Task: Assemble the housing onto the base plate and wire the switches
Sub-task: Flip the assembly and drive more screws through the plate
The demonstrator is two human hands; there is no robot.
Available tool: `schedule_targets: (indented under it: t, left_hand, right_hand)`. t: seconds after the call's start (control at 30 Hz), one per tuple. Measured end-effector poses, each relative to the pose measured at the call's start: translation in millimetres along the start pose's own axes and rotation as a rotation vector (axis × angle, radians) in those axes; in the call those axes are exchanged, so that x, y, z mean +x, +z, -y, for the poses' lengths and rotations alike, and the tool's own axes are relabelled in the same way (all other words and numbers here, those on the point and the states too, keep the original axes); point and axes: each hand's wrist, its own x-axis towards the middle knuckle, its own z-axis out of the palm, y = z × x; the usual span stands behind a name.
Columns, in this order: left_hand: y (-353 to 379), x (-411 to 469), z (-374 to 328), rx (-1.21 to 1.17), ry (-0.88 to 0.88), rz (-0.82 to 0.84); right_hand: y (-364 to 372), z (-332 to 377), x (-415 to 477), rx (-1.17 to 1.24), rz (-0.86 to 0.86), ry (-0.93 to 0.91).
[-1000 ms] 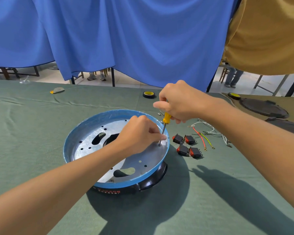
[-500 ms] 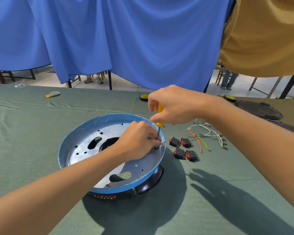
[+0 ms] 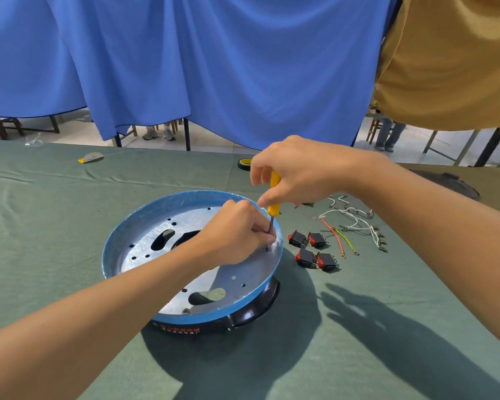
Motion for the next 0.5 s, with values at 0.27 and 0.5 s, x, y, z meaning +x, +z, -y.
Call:
schedule_targets:
  t: [0.27, 0.5]
  left_hand:
    - [3.6, -0.3, 3.6, -0.172, -0.052, -0.101]
    - [-0.3, 1.0, 3.9, -0.088, 0.046, 0.015]
  right_hand:
    - [19.7, -2.6, 2.9, -0.064, -0.172, 0.094]
    - [-2.1, -3.7, -4.2, 0.037, 0.013, 0.004]
